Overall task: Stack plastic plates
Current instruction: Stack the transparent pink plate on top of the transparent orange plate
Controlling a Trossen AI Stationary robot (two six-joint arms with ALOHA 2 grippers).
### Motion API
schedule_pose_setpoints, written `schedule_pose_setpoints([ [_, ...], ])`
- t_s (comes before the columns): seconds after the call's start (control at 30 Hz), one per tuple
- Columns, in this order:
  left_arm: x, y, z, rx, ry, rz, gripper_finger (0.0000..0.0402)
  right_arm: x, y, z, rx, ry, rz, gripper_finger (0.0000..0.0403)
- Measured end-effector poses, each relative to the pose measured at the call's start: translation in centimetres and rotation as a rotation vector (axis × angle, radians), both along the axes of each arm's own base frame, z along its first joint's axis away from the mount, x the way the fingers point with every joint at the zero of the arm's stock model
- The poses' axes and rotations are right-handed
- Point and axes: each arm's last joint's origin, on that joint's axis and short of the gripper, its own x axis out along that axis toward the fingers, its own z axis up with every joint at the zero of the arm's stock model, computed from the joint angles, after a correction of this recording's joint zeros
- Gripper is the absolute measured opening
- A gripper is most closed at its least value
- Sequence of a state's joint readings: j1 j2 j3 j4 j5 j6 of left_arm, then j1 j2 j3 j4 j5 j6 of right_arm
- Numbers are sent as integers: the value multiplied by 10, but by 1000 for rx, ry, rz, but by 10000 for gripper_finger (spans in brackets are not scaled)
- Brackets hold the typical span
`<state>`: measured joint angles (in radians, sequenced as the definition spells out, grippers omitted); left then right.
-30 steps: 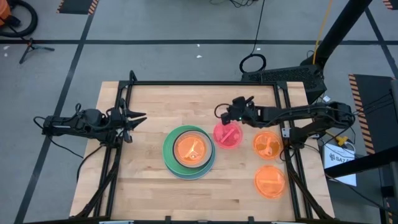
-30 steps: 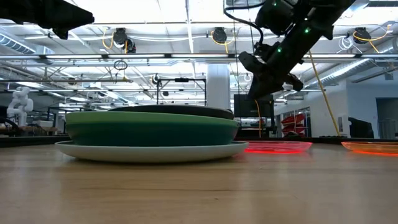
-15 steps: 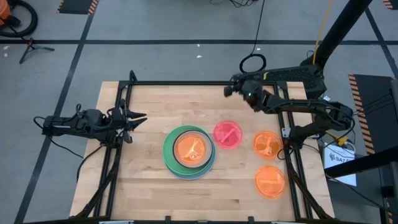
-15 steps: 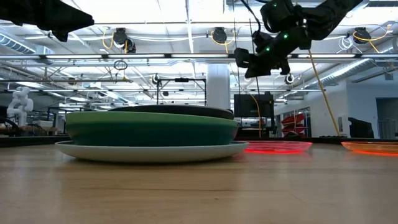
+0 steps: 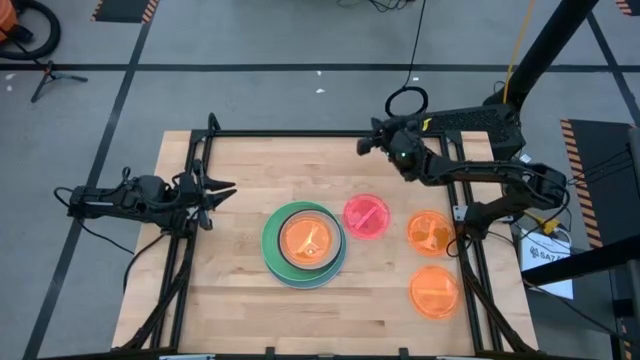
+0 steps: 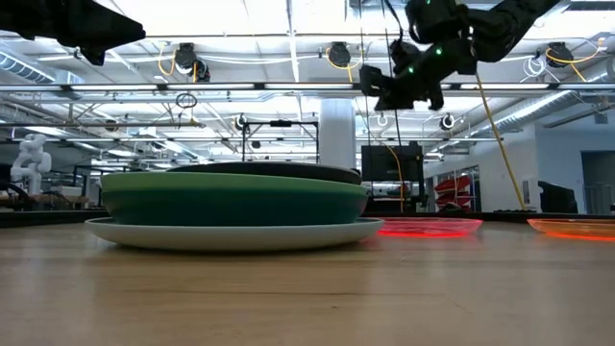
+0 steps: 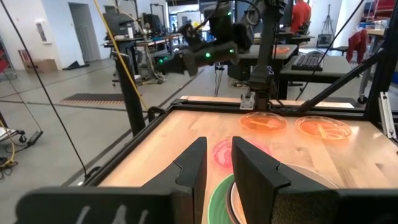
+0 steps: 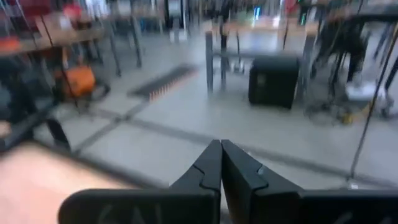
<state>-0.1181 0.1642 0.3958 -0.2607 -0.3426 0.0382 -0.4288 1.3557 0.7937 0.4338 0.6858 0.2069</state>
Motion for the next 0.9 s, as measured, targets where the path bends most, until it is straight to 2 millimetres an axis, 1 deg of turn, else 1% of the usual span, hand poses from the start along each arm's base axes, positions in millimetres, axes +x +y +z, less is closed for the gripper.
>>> schedule_pose_setpoints([
  [0.03, 0, 0, 0, 1, 0, 0, 83, 1, 0, 5, -41, -17, -11, 1],
  [0.1, 0, 0, 0, 1, 0, 0, 83, -1, -6, 16, -125, -63, -50, 1],
  [0.17, 0, 0, 0, 1, 1, 0, 83, -5, -11, 23, -162, -99, -73, 1],
  [0.23, 0, 0, 0, -6, -2, 0, 83, -7, -11, 23, -136, -111, -58, 1],
  [0.3, 0, 0, 0, -14, -4, 0, 83, -7, -9, 22, -139, -87, -53, 1],
  [0.37, 0, 0, 0, -15, -4, 1, 83, -6, -10, 16, -105, -56, -51, 1],
  [0.43, 0, 0, 0, -16, -4, 0, 83, -6, -8, 7, -28, -26, -14, 1],
  [0.53, 0, 0, 0, -25, -6, 1, 83, -2, 7, -6, 140, -9, 124, 1],
  [0.63, 0, 0, 0, -26, -3, 1, 83, 0, 25, -27, 384, 60, 281, 1],
  [0.7, 0, 0, -1, -29, 8, 1, 83, -2, 36, -38, 540, 103, 337, 2],
  [0.8, 0, 0, -3, -29, 25, 2, 83, -8, 51, -50, 748, 166, 345, 2],
  [0.9, 0, 0, -4, -28, 36, 2, 83, -16, 62, -59, 875, 233, 296, 3],
])
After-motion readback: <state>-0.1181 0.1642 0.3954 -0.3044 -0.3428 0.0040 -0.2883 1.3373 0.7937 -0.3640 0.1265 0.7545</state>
